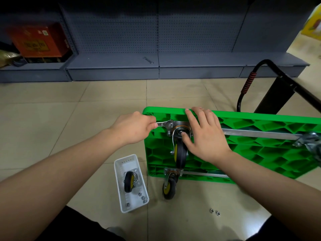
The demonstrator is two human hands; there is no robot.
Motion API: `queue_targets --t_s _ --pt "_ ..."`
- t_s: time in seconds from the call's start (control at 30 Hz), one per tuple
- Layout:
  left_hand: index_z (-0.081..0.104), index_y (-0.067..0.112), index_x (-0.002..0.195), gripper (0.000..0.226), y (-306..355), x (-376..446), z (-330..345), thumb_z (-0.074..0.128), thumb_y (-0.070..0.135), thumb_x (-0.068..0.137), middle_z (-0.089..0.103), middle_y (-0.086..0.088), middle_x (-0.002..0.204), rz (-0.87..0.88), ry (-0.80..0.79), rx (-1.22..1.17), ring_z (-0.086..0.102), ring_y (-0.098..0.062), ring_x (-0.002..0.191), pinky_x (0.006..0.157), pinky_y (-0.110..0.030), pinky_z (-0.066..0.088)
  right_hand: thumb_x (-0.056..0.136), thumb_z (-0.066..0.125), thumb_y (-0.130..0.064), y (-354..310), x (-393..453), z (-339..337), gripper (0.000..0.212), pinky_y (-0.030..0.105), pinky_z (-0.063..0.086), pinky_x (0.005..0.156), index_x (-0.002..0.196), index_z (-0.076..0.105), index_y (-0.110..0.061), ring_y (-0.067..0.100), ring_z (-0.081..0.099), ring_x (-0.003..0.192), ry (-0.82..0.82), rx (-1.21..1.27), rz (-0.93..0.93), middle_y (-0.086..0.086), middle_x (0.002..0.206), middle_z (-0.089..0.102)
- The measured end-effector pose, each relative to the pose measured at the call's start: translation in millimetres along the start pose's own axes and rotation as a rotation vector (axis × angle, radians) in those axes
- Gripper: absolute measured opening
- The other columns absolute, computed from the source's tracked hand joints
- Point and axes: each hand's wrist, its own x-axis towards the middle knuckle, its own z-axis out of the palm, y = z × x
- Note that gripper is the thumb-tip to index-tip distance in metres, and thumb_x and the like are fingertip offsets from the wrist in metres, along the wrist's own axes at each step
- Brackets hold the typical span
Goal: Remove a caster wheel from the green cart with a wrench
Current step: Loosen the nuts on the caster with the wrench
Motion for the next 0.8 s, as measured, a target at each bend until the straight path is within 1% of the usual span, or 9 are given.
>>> queue_targets --t_s 0.13,0.23,0.33,0.4,0.5,0.57,0.63,0.73,0.8 --pt "0.057 0.031 0.105 0.032 2 -1 0 0.032 0.051 0.106 0.057 -0.004 0.092 -0.021 -0.002 0.026 0.056 -0.031 0.083 0.069 -0.035 0.044 0.091 0.054 -0.044 0 0 0 0.067 0.049 0.032 0.114 0.144 0.048 -0.004 0.039 0.045 0.126 -0.004 0.0 -0.003 0.018 0.14 0.05" --pt "0.055 0.026 0.109 0.034 4 0 2 0.031 0.049 0.107 0.065 -0.01 0.102 -0.012 0.073 0.11 0.065 -0.037 0.092 0.067 -0.036 0.043 0.091 0.053 -0.045 0 0 0 0.067 0.049 0.032 0.114 0.145 0.048 -0.004 0.039 0.045 0.127 -0.01 -0.001 0.002 0.017 0.141 0.049" --pt "0.052 0.022 0.115 0.034 10 -1 12 0.028 0.046 0.109 0.066 -0.013 0.102 -0.024 0.1 0.156 0.065 -0.039 0.09 0.064 -0.037 0.041 0.091 0.053 -0.045 0 1 0 0.067 0.049 0.031 0.114 0.145 0.048 -0.004 0.039 0.044 0.127 -0.01 0.001 0.006 0.017 0.141 0.049" --pt "0.051 0.02 0.115 0.033 16 -3 22 0.028 0.042 0.109 0.063 -0.014 0.096 -0.057 0.069 0.089 0.062 -0.039 0.086 0.066 -0.038 0.041 0.091 0.053 -0.045 0 1 0 0.067 0.049 0.031 0.114 0.144 0.048 -0.004 0.039 0.045 0.127 -0.004 -0.001 0.006 0.018 0.14 0.05" --pt "0.049 0.017 0.109 0.03 24 -2 46 0.029 0.039 0.11 0.054 -0.01 0.08 -0.116 0.01 -0.148 0.056 -0.033 0.074 0.065 -0.037 0.044 0.091 0.054 -0.045 -1 1 0 0.067 0.049 0.032 0.113 0.144 0.048 -0.005 0.039 0.045 0.126 -0.004 -0.001 0.008 0.017 0.14 0.05" --pt "0.046 0.015 0.099 0.029 30 2 64 0.03 0.037 0.11 0.06 -0.012 0.079 -0.141 -0.034 -0.388 0.061 -0.033 0.072 0.064 -0.039 0.049 0.091 0.054 -0.045 -1 1 0 0.068 0.049 0.032 0.113 0.145 0.048 -0.005 0.039 0.044 0.126 -0.004 -0.002 0.006 0.017 0.14 0.05" --pt "0.047 0.014 0.094 0.031 37 5 77 0.032 0.035 0.11 0.068 -0.014 0.081 -0.164 -0.09 -0.699 0.068 -0.031 0.072 0.068 -0.04 0.054 0.091 0.054 -0.045 -1 1 0 0.068 0.048 0.031 0.114 0.145 0.047 -0.005 0.039 0.044 0.127 -0.004 -0.002 0.006 0.017 0.141 0.049" --pt "0.05 0.017 0.09 0.031 55 2 78 0.031 0.031 0.11 0.069 -0.011 0.081 -0.232 -0.19 -1.103 0.067 -0.026 0.069 0.063 -0.029 0.046 0.091 0.054 -0.045 0 1 0 0.068 0.048 0.031 0.114 0.145 0.047 -0.005 0.039 0.044 0.127 -0.002 -0.003 0.003 0.017 0.141 0.049" --pt "0.051 0.019 0.089 0.033 62 -3 75 0.031 0.033 0.11 0.065 -0.011 0.085 -0.305 -0.306 -1.327 0.064 -0.026 0.074 0.068 -0.03 0.044 0.091 0.054 -0.045 0 0 1 0.068 0.049 0.031 0.113 0.145 0.047 -0.004 0.039 0.044 0.126 -0.002 -0.002 -0.003 0.017 0.141 0.049"
